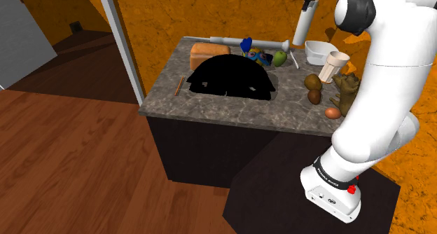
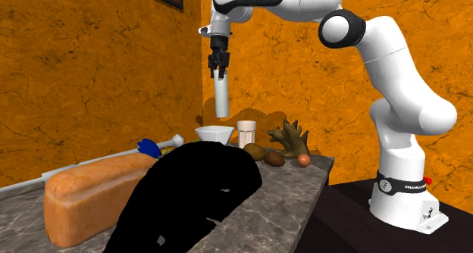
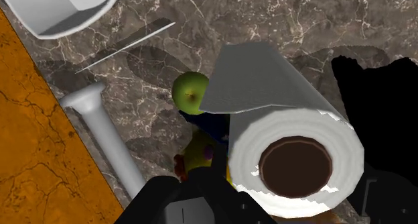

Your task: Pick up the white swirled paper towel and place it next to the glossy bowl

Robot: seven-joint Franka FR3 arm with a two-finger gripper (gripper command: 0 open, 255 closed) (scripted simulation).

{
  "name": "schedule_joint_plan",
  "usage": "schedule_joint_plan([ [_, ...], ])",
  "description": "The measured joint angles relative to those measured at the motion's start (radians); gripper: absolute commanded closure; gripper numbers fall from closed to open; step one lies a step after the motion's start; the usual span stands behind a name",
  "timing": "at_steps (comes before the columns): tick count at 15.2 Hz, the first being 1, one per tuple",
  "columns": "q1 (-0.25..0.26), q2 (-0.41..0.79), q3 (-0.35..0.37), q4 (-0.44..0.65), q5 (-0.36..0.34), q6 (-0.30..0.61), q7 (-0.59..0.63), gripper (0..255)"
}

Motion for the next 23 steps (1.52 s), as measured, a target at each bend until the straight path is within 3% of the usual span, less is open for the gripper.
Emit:
schedule_joint_plan([
  [7, -0.203, 0.171, 0.004, 0.198, 0.096, -0.042, -0.128, 255],
  [10, -0.341, 0.317, 0.036, 0.429, 0.155, -0.116, -0.149, 255],
  [12, -0.350, 0.329, 0.037, 0.428, 0.159, -0.107, -0.158, 255],
  [18, -0.252, 0.227, 0.005, 0.143, 0.124, 0.056, -0.197, 255],
  [23, -0.215, 0.201, -0.001, 0.025, 0.114, 0.143, -0.208, 255],
])
